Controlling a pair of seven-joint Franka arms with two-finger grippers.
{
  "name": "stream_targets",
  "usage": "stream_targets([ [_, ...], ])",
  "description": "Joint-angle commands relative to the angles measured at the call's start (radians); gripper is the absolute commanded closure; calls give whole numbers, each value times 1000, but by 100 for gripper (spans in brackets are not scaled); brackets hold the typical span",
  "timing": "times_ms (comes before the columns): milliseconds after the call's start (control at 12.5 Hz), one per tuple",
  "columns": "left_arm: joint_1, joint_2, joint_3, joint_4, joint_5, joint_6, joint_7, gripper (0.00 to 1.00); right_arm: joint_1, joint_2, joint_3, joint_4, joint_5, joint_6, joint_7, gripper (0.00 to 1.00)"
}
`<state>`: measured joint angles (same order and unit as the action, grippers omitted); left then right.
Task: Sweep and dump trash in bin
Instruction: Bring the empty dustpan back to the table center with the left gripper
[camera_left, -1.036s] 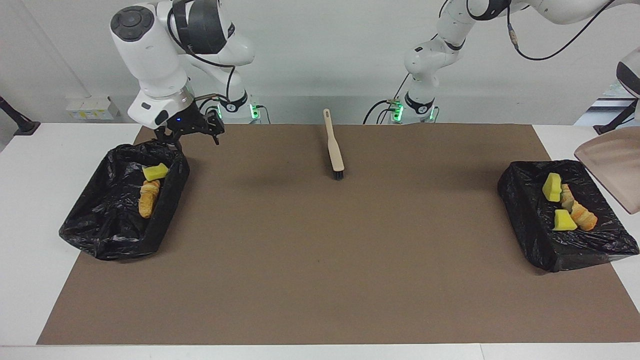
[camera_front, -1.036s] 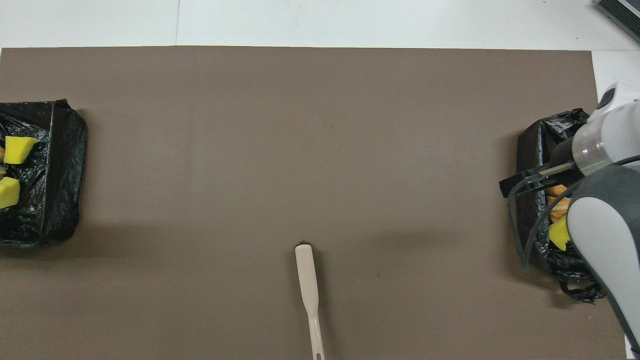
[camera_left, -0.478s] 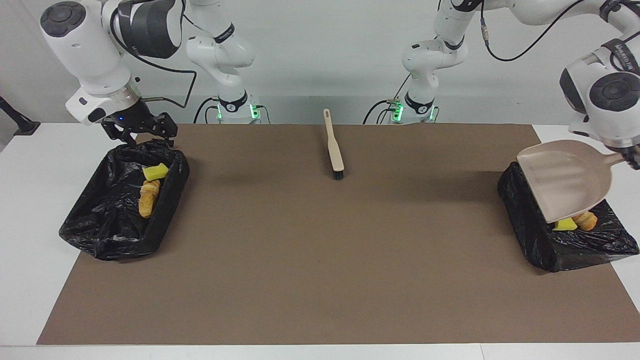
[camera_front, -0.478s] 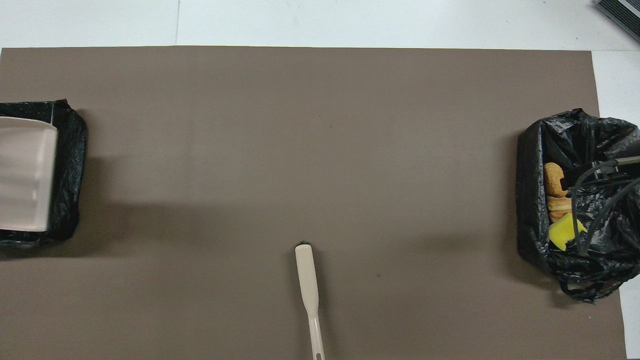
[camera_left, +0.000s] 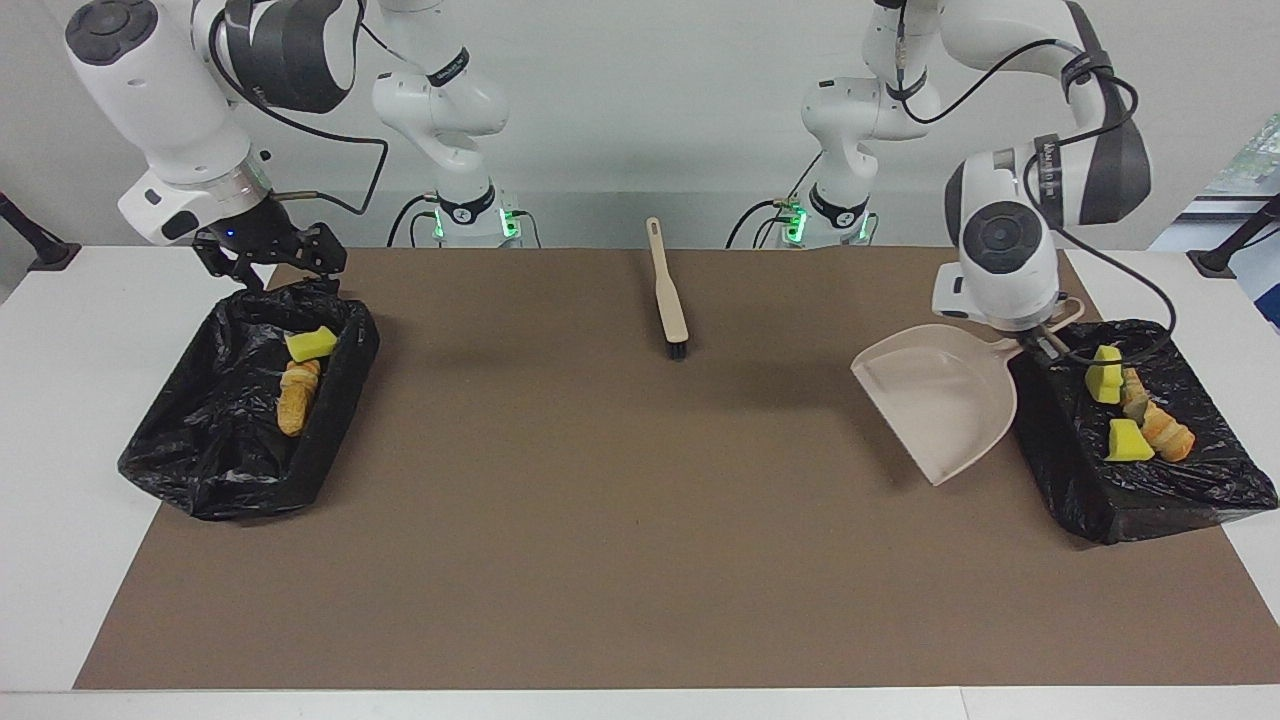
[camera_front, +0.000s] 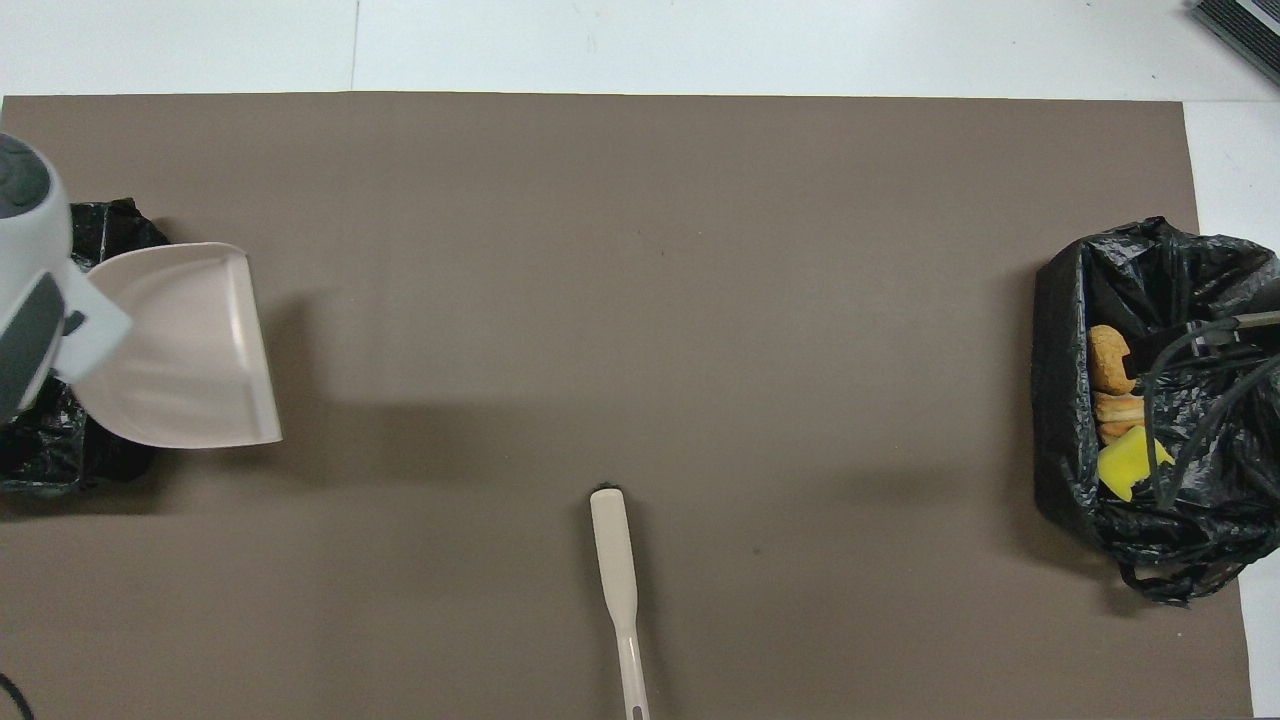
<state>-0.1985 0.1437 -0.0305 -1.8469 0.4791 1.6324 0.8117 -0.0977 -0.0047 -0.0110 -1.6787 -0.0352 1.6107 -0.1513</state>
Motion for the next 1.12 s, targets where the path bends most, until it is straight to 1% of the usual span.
stream_targets([
  [0,-131,10,20,-18,-120,-22,-270,100,84,17,-93,31,12,-15,29,0],
  [80,-186,26,20,-11,-166,-22,-411,100,85,17,-95,31,14,-9,30,0],
  [159,-228,62,21,14,-212,-16,-512,100,85,15,-95,31,14,-11,30,0],
  [319,-274,115,21,93,-325,-3,-653,100,85,11,-92,28,15,-12,36,0],
  [478,-318,203,21,205,-401,3,-799,100,96,0,-84,22,15,-6,96,0],
  [558,-329,232,21,243,-449,16,-889,100,98,-1,-81,24,26,-3,107,0],
  [638,-361,247,21,271,-483,52,-958,100,99,-4,-81,22,49,-5,113,0],
  [717,-383,272,21,291,-493,96,-1038,100,101,-6,-80,27,48,-6,137,0],
  [797,-418,348,21,352,-497,122,-1148,100,99,-20,-80,28,49,-9,133,0],
  [877,-435,429,20,441,-507,129,-1230,100,101,-26,-78,27,44,-15,139,0],
  [957,-435,453,21,477,-542,132,-1256,100,104,-26,-72,31,43,-26,139,0],
  [1036,-434,458,21,485,-559,154,-1282,100,122,-44,-63,31,37,-43,148,0],
])
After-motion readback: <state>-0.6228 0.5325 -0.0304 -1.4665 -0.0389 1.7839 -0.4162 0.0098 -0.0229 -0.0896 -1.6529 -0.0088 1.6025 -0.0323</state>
